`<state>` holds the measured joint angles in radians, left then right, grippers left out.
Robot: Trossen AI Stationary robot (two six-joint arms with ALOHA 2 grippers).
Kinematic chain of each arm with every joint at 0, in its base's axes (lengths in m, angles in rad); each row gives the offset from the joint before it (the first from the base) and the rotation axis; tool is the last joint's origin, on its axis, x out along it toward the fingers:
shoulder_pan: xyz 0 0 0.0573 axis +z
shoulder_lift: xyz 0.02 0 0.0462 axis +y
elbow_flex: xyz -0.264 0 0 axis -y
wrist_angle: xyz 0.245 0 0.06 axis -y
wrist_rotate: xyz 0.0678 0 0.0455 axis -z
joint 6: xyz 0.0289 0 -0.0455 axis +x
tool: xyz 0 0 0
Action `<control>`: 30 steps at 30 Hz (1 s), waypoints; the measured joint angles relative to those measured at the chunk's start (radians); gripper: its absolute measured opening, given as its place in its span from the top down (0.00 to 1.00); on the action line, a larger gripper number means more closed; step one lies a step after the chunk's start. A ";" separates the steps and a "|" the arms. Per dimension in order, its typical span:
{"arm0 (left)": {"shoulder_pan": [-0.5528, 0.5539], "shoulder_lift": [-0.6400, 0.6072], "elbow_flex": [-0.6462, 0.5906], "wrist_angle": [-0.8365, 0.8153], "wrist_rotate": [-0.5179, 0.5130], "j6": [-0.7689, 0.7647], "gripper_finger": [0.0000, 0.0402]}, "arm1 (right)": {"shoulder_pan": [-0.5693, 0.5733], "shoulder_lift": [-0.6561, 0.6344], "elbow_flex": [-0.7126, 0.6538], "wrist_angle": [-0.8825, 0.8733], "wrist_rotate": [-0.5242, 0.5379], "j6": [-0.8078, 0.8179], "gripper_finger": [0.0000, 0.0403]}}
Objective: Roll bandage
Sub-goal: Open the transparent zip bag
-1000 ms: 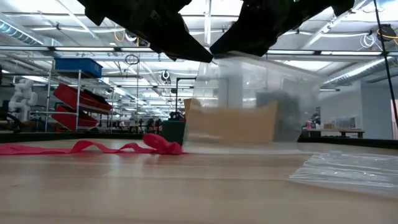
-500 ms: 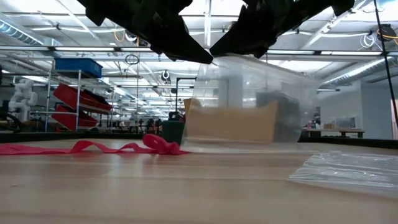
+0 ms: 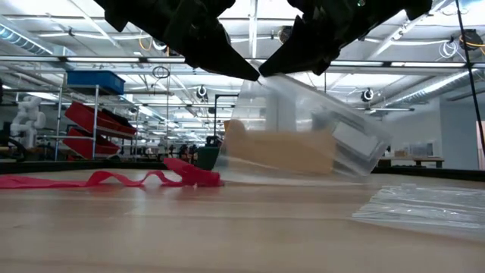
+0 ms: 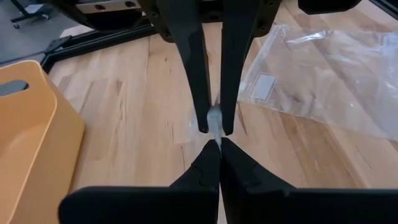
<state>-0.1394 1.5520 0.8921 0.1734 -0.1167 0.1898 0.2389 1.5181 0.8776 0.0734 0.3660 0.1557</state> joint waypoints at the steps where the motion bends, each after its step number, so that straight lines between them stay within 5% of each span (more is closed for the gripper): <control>1: 0.000 0.000 0.000 0.000 0.000 0.000 1.00 | 0.002 0.000 0.000 -0.006 0.000 0.005 0.99; 30: 0.000 -0.014 0.000 0.036 -0.049 -0.001 1.00 | 0.127 0.000 -0.003 -0.468 0.002 0.323 1.00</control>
<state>-0.1398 1.5375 0.8921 0.2096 -0.1654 0.1886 0.3659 1.5177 0.8745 -0.3942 0.3682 0.4790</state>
